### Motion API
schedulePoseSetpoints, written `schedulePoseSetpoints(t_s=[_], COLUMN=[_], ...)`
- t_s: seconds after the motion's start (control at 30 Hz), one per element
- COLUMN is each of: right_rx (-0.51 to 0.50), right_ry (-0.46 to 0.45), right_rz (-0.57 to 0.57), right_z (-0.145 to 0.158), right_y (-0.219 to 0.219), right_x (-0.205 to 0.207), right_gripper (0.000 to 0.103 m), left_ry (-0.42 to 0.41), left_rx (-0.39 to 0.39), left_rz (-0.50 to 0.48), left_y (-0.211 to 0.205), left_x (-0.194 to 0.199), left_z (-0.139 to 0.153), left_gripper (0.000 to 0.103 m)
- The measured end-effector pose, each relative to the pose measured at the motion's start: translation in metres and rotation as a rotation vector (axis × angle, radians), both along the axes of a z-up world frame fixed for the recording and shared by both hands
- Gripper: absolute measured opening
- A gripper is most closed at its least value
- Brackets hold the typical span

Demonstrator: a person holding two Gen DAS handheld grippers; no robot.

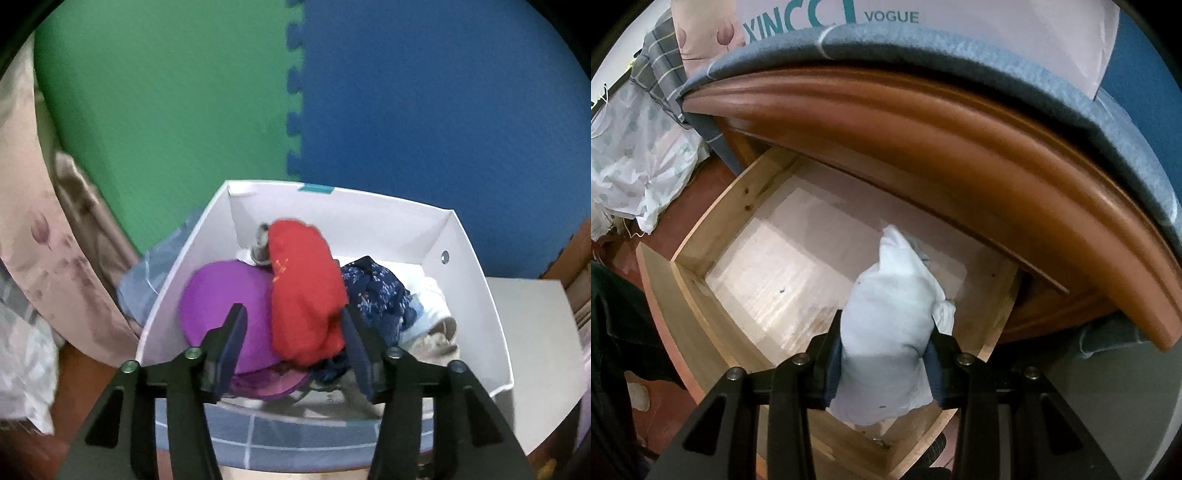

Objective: Take underwear out of drawer
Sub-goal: 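Lower the red sock into the box and open the left gripper, then lift the white sock out of the drawer up to the box with the right gripper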

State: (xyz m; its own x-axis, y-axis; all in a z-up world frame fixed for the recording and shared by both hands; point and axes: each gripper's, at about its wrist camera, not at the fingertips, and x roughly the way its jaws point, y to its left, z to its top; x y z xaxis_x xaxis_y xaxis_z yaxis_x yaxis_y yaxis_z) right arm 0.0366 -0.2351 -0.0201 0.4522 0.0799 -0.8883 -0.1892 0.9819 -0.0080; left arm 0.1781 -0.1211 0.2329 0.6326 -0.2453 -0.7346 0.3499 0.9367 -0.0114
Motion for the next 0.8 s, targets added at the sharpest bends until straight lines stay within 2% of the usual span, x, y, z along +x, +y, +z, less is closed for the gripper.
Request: schedulePoseSetpoints(t_s=[0.07,0.2,0.27,0.37,0.57,0.7,0.8], right_rx=[0.012,0.007,-0.017,-0.029,0.019,0.037,0.043], right_ry=[-0.013,-0.035,-0.055,-0.082,-0.109,-0.155,-0.222], right_rz=[-0.004,-0.020,-0.020,-0.038,-0.088,-0.097,-0.093], right_z=[0.003,0.010,0.014,0.025,0.062,0.109,0.160], right_y=[-0.001,0.000,0.002,0.006,0.004,-0.001,-0.001], right_x=[-0.002,-0.008,-0.012,-0.018,-0.038,-0.050,-0.059], right_gripper=[0.038,0.038,0.038,0.038,0.038,0.038,0.038], left_ry=[-0.035,-0.099,-0.134,-0.145,-0.132,-0.098,-0.097], left_rx=[0.019,0.036,0.054,0.069,0.084,0.129,0.165], left_rz=[-0.002,-0.018,-0.019,-0.016,0.037,0.079,0.093], left_y=[0.004,0.018,0.027,0.044,0.092,0.111,0.117], left_x=[-0.013,-0.048,-0.066,-0.092,-0.140,-0.161,-0.172], left_z=[0.007,0.021,0.025,0.022,-0.017,-0.054,-0.074], left_gripper=[0.061,0.069,0.080,0.085,0.091,0.091,0.091])
